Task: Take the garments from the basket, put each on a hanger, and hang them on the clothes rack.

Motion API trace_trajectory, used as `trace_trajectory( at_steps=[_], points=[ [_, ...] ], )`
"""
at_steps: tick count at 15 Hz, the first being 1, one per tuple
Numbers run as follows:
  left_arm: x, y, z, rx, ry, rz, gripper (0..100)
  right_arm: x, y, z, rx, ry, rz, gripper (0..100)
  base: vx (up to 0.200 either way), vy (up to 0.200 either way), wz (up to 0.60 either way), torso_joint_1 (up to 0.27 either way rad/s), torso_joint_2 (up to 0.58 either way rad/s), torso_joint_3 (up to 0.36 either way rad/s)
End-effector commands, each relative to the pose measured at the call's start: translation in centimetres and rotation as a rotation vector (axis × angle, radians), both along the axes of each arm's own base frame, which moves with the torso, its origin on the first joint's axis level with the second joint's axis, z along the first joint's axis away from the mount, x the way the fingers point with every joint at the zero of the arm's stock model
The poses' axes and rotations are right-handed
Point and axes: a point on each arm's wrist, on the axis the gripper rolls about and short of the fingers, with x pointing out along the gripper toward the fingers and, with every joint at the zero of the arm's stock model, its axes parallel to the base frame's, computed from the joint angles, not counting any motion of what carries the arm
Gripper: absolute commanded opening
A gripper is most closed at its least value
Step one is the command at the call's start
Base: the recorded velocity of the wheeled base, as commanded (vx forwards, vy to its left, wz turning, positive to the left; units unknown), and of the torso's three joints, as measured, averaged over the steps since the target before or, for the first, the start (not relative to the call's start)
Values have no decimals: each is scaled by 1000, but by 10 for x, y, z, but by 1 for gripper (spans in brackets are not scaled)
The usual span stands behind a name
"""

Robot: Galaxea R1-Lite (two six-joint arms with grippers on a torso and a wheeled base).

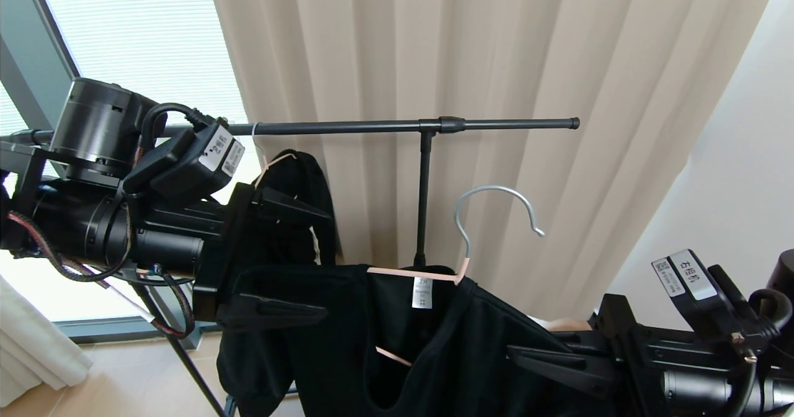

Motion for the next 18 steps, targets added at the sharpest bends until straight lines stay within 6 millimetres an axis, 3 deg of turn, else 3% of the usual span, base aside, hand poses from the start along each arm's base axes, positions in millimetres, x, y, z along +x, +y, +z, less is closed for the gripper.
trace_trajectory(
  at_steps=[1, 5, 12, 18],
  points=[
    [-1, 3, -5, 12, 2, 0, 100, 0, 0, 0, 1, -2, 1, 0, 0, 0, 0, 0, 0, 0],
    [-1, 2, -5, 14, 5, -2, 100, -1, 0, 1, 2, -7, 3, 0, 0, 0, 0, 0, 0, 0],
    [-1, -16, -16, 31, 57, -70, 100, -1, 6, 4, -18, -114, 62, 0, 0, 0, 0, 0, 0, 0],
    [0, -15, -26, 44, 92, -64, 100, -2, 5, 9, -4, -138, 59, 0, 0, 0, 0, 0, 0, 0]
  ],
)
